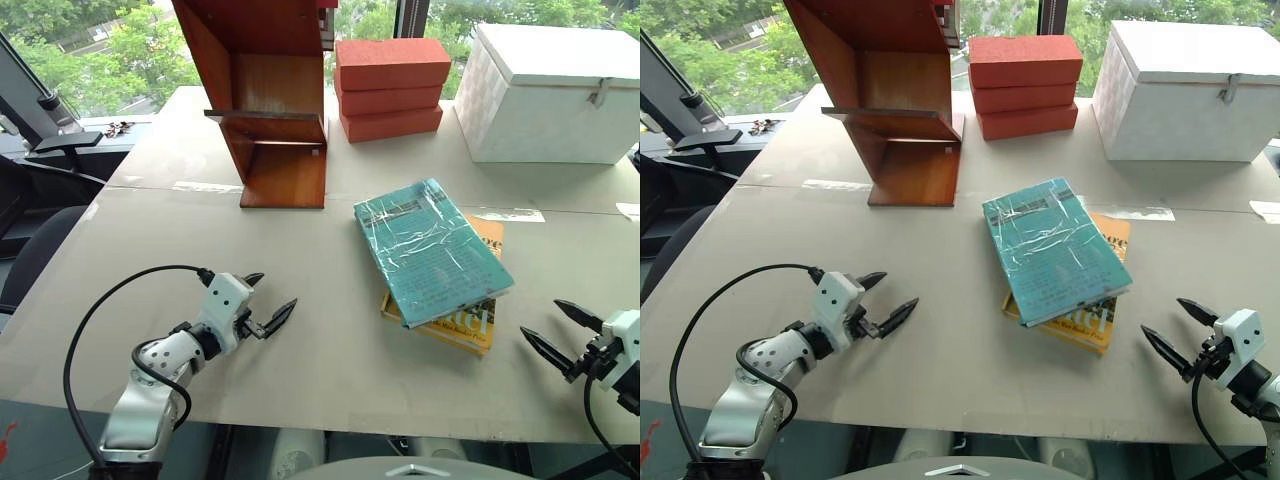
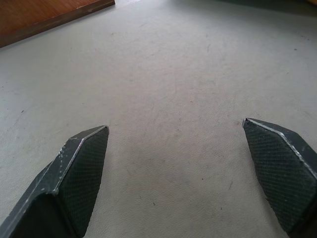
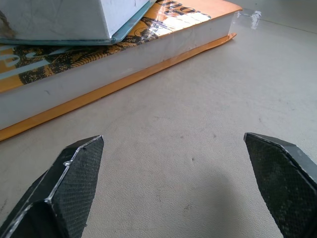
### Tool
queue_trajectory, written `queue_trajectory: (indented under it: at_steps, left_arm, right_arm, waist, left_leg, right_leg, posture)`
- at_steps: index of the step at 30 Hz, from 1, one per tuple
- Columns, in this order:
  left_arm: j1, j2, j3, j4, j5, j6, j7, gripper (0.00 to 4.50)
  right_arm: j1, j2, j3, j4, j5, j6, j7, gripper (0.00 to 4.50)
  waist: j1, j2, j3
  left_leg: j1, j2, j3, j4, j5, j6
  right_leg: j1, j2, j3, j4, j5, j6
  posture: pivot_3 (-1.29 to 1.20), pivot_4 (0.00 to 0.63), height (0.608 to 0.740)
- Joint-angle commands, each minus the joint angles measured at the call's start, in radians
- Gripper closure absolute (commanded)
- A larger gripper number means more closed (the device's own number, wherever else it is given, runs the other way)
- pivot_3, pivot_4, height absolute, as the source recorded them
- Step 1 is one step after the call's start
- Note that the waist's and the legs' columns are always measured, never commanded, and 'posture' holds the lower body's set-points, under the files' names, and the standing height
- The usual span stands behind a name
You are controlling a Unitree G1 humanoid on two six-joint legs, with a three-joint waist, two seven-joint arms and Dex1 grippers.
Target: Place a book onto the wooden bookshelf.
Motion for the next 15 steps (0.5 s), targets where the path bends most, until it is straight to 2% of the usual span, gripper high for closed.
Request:
queue_trajectory:
  at_steps: [1, 6, 15]
  left_arm:
    - [0.008, 0.004, 0.012, -0.017, -0.02, -0.003, -0.01, 0.05]
    - [0.033, -0.001, 0.025, -0.037, -0.085, -0.006, -0.051, 0.05]
    - [0.035, 0.005, 0.023, -0.041, -0.096, -0.005, -0.049, 0.05]
  right_arm:
    - [0.0, -0.017, -0.025, -0.021, 0.017, -0.014, 0.01, 0.0]
    - [-0.007, -0.025, -0.024, -0.013, 0.015, -0.013, 0.02, 0.0]
    - [-0.007, -0.031, -0.03, -0.01, 0.017, -0.01, 0.025, 0.0]
  waist:
    - [0.0, 0.0, 0.0]
    - [-0.001, 0.0, 0.0]
    - [0.0, 0.0, 0.0]
  left_leg:
    - [0.0, 0.0, 0.0, 0.0, 0.0, 0.0]
    - [0.0, 0.0, 0.0, 0.0, 0.0, 0.0]
    - [0.0, 0.0, 0.0, 0.0, 0.0, 0.0]
  right_leg:
    - [0.0, 0.0, 0.0, 0.0, 0.0, 0.0]
    - [0.0, 0.0, 0.0, 0.0, 0.0, 0.0]
    - [0.0, 0.0, 0.0, 0.0, 0.0, 0.0]
  posture:
    - [0.0, 0.15, 0.72]
    - [0.0, 0.15, 0.72]
    - [0.0, 0.15, 0.72]
